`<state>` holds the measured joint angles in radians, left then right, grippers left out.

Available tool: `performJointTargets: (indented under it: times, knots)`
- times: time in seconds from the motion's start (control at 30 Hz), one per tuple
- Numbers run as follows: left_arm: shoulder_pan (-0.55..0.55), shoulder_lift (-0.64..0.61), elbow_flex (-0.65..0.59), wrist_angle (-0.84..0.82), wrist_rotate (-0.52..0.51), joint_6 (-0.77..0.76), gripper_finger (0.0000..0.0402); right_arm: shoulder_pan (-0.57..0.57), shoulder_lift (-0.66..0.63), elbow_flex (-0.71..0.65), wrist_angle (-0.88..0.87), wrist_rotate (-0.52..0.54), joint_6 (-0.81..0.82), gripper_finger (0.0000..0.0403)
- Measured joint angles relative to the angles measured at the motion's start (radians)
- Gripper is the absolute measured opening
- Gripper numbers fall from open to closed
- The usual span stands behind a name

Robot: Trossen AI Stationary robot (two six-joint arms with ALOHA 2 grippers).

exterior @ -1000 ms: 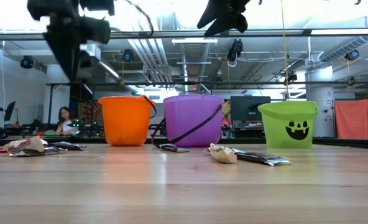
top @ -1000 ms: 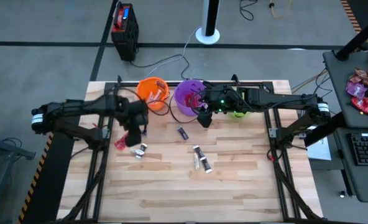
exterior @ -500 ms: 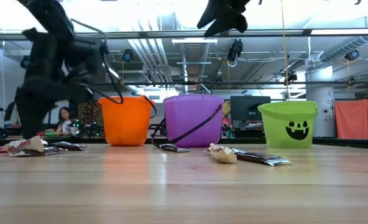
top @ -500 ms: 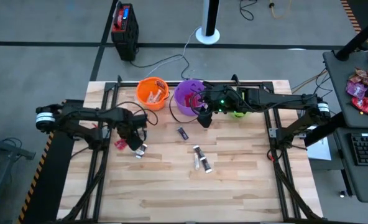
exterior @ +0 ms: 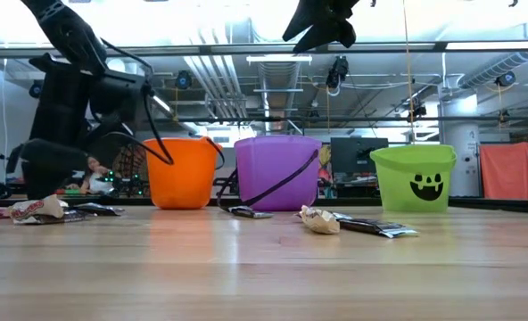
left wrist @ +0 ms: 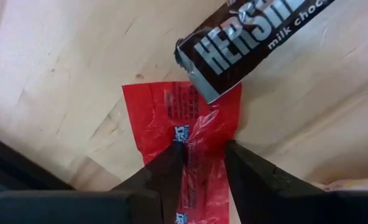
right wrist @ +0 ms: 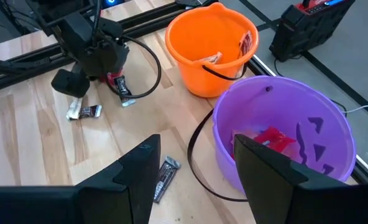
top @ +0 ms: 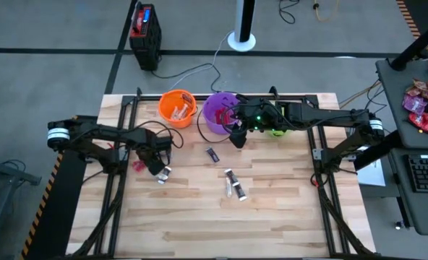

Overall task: Sort candy by brand, put in halloween buckets
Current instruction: Put the red candy pack into the purple bucket

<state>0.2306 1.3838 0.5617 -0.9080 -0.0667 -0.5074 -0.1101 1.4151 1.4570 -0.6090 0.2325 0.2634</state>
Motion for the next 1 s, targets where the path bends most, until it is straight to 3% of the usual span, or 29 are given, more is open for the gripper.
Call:
performJointTargets:
  times: [0.23,0.43,0.7,0.83,1.0]
  knots:
    - [0.0,-0.013,-0.005,0.008,-0.017,-0.001,0.0013,0.0,0.0,0.0,-0.001,0.0,-0.001,0.0196]
    - [0.001,-0.017,0.064,-0.114,0.004,-0.008,0.0003,0.0,0.0,0.0,-0.015,0.0,-0.005,0.0196]
    - [-0.002,-0.019,0.268,-0.243,0.058,-0.087,0.0,0.0,0.0,0.0,-0.016,-0.004,-0.031,0.0196]
    - [-0.006,-0.013,0.419,-0.339,0.061,-0.108,0.0,0.0,0.0,0.0,-0.016,-0.004,-0.039,0.0196]
    - [-0.024,-0.022,0.635,-0.32,0.08,-0.052,0.0,0.0,0.0,0.0,-0.016,-0.004,-0.039,0.0196]
